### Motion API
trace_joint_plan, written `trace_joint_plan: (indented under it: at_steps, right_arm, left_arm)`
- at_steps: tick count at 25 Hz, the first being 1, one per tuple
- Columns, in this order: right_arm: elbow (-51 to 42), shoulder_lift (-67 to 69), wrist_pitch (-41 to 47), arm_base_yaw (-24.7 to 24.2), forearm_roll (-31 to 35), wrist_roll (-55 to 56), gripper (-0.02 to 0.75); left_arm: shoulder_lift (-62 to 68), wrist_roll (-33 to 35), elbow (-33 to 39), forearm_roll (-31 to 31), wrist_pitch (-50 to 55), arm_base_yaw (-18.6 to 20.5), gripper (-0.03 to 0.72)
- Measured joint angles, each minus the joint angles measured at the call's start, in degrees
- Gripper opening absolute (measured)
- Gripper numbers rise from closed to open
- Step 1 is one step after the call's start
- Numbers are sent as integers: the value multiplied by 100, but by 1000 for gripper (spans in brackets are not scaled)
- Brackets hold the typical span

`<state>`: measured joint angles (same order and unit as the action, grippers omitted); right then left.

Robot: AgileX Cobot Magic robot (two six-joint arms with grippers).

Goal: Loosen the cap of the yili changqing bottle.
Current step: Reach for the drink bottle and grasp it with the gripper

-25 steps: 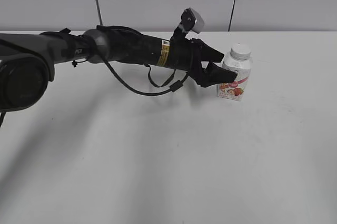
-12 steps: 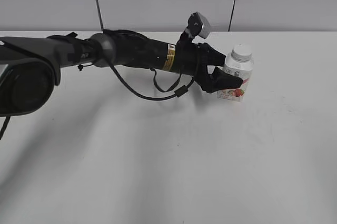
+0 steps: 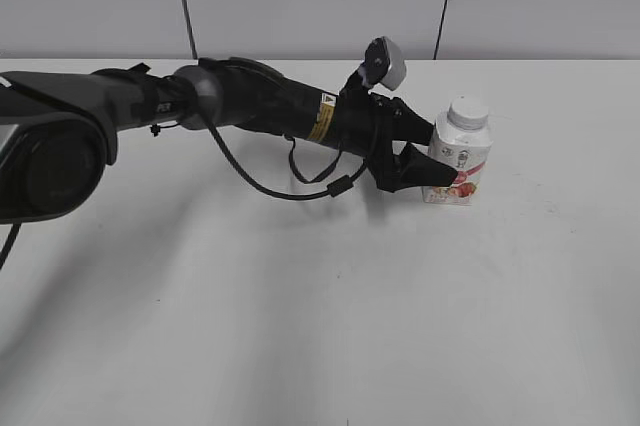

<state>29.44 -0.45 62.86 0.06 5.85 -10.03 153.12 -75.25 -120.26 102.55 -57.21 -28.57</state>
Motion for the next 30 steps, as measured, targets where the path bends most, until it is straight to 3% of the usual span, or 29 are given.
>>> trace_joint_plan:
  at_steps: [15, 21, 30]
  right_arm:
    - [0, 0, 0, 0, 0, 0, 482]
    - [0, 0, 0, 0, 0, 0, 482]
    - [0, 0, 0, 0, 0, 0, 482]
  left_arm:
    - [6, 110, 0, 199, 389, -148, 519]
    - [199, 245, 0, -188, 487, -210, 519]
    - [219, 408, 0, -295, 538, -286, 512]
